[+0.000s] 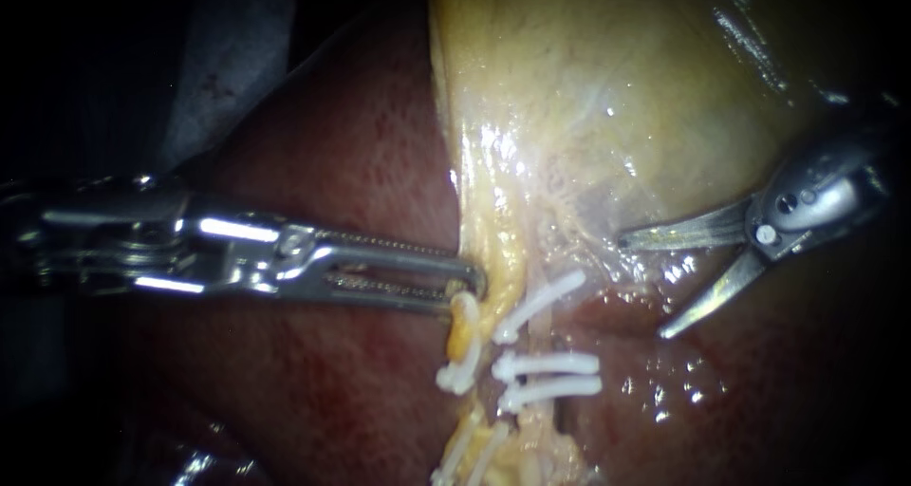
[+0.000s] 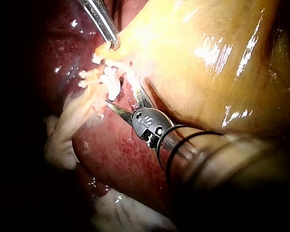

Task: Go to the cutting position right tube

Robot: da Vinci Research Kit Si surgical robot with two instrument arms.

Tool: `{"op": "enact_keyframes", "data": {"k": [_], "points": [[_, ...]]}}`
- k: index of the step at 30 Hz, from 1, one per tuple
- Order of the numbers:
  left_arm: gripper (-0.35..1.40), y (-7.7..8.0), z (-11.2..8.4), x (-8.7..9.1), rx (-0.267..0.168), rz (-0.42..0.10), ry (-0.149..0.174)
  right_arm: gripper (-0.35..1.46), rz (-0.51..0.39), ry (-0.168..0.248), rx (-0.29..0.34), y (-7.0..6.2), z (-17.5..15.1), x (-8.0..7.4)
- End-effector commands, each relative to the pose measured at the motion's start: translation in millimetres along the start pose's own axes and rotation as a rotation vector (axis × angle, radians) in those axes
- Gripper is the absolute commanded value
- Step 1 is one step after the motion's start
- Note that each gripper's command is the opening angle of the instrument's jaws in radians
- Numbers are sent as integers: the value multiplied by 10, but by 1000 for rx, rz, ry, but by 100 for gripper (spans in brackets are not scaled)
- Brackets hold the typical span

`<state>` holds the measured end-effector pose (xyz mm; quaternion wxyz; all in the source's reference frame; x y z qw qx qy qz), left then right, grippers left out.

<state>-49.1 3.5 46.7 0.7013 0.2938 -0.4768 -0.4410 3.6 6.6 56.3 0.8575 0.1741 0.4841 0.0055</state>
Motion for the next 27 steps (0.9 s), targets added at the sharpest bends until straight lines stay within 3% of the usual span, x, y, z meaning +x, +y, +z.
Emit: {"op": "enact_keyframes", "data": {"k": [1,7,13,27], "points": [[-35,0,0,0,0,-1,0,143,0,0,0,0,0,0],[-35,-1,-3,-3,1,-2,1,143,0,0,0,0,0,0],[-35,-3,-18,-18,17,-13,-14,143,-1,0,0,-1,0,0],[-35,-8,-67,-54,11,-20,-90,143,-2,2,5,-2,2,-1]]}}
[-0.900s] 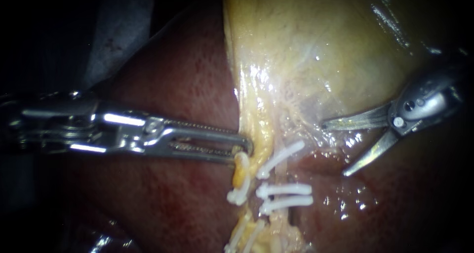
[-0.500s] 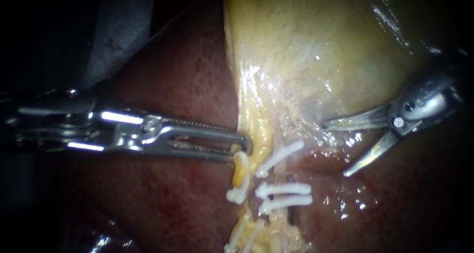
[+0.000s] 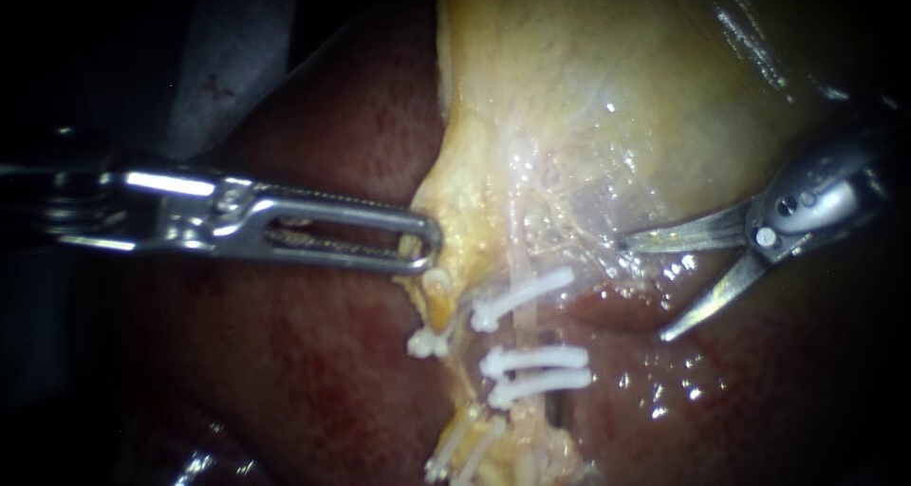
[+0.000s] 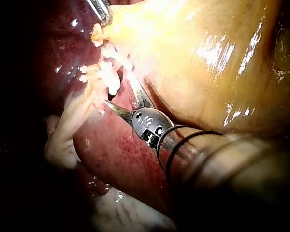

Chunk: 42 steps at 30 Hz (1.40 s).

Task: Go to the cutting position right tube

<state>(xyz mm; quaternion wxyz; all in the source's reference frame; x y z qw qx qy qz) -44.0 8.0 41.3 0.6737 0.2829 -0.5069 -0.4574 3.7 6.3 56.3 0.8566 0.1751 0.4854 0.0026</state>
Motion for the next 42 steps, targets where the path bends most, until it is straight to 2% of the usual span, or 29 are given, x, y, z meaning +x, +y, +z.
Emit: {"op": "enact_keyframes", "data": {"k": [1,6,14,23,28,31,42], "points": [[-35,0,-3,-3,0,-4,-9,143,3,-1,-1,0,0,0],[-35,-2,-15,-11,-3,-4,-27,143,26,1,1,-1,2,0],[-35,-3,-20,-13,-9,-9,-38,143,143,12,16,-5,7,3],[-35,-6,-20,-12,-13,-10,-43,126,264,30,77,-15,12,11],[-35,-7,-20,-11,-15,-11,-44,123,353,-33,112,-21,14,15],[-35,-8,-20,-11,-15,-11,-44,121,387,-52,125,-22,16,14],[-35,-10,-20,-13,-20,-13,-47,113,442,-149,182,-12,35,18]]}}
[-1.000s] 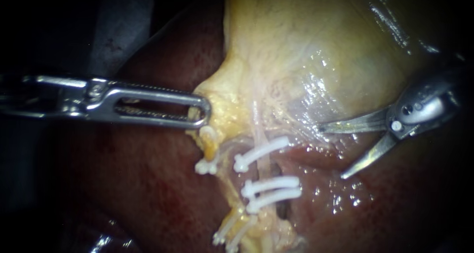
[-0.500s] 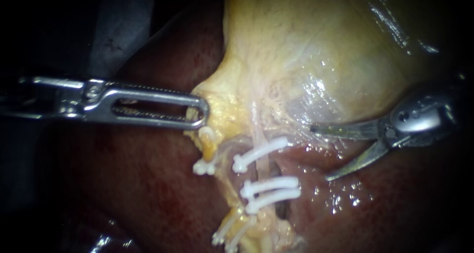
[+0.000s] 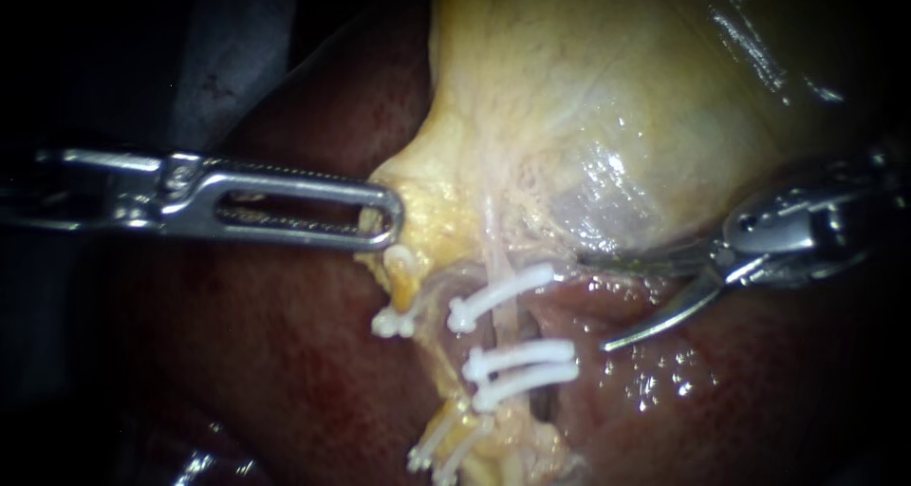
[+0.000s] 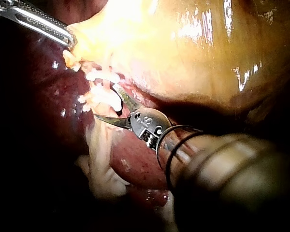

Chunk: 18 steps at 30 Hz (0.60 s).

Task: Go to the cutting position right tube

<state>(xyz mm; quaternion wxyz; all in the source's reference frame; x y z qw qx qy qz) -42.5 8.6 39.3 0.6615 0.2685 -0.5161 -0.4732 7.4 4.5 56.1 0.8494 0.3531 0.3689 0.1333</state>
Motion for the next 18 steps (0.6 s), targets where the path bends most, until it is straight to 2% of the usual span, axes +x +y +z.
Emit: {"op": "enact_keyframes", "data": {"k": [1,8,18], "points": [[-35,0,0,0,0,6,0,111,5,-2,3,1,2,1],[-35,-2,0,0,1,5,1,101,38,-63,24,0,14,-3],[-35,-3,-1,-1,4,4,-1,86,70,-88,35,7,25,-13]]}}
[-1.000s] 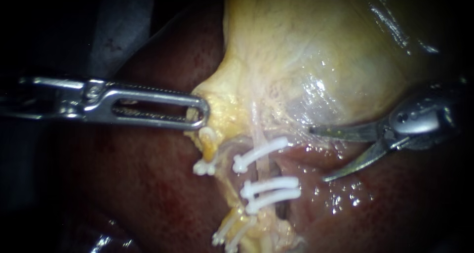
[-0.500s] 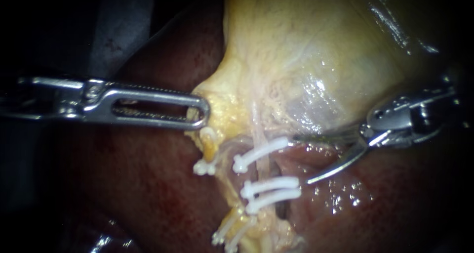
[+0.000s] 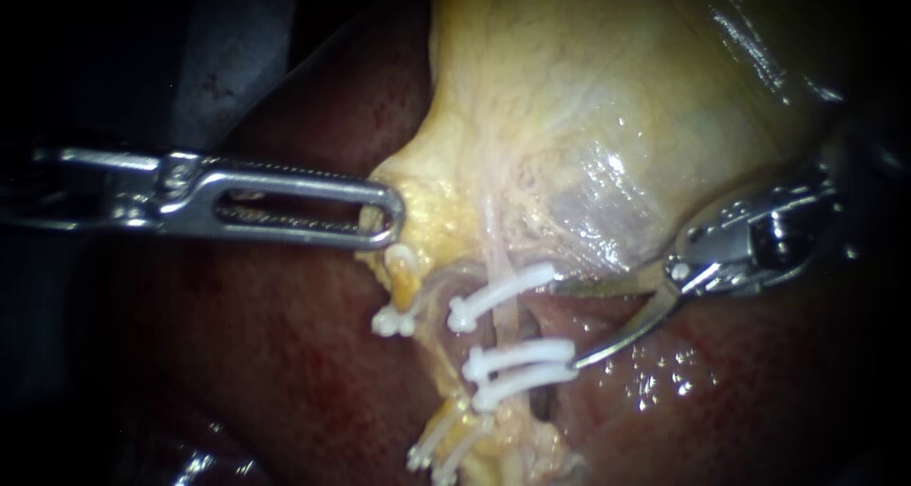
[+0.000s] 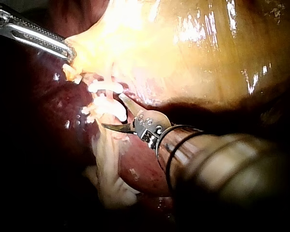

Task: Go to the cutting position right tube

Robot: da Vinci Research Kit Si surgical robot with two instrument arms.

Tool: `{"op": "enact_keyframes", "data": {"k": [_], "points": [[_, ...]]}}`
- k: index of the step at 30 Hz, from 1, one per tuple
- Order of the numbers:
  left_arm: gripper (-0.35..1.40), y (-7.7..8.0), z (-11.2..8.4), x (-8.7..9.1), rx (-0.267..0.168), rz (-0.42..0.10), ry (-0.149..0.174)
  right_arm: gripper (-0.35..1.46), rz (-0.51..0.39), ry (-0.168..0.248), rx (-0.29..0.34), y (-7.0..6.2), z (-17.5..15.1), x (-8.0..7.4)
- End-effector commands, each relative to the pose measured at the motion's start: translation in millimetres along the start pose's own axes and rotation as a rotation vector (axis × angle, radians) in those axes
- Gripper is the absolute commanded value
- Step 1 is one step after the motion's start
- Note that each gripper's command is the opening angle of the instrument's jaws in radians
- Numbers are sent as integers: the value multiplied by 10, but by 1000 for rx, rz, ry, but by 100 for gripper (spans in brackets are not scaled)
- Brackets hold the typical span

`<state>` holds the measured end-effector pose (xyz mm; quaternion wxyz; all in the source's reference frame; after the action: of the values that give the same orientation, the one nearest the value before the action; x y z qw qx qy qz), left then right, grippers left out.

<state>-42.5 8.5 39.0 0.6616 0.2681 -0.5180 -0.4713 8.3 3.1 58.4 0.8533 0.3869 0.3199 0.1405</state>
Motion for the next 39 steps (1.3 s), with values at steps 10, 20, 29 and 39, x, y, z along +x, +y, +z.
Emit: {"op": "enact_keyframes", "data": {"k": [10,20,29,39], "points": [[-35,0,0,0,1,-1,1,64,41,-6,19,6,15,-4],[-35,-1,0,0,1,-1,0,39,68,-4,47,9,33,-2],[-35,-1,0,0,2,-1,-2,36,67,3,47,16,44,8],[-35,-2,0,-1,1,-2,-3,36,70,22,48,27,53,16]]}}
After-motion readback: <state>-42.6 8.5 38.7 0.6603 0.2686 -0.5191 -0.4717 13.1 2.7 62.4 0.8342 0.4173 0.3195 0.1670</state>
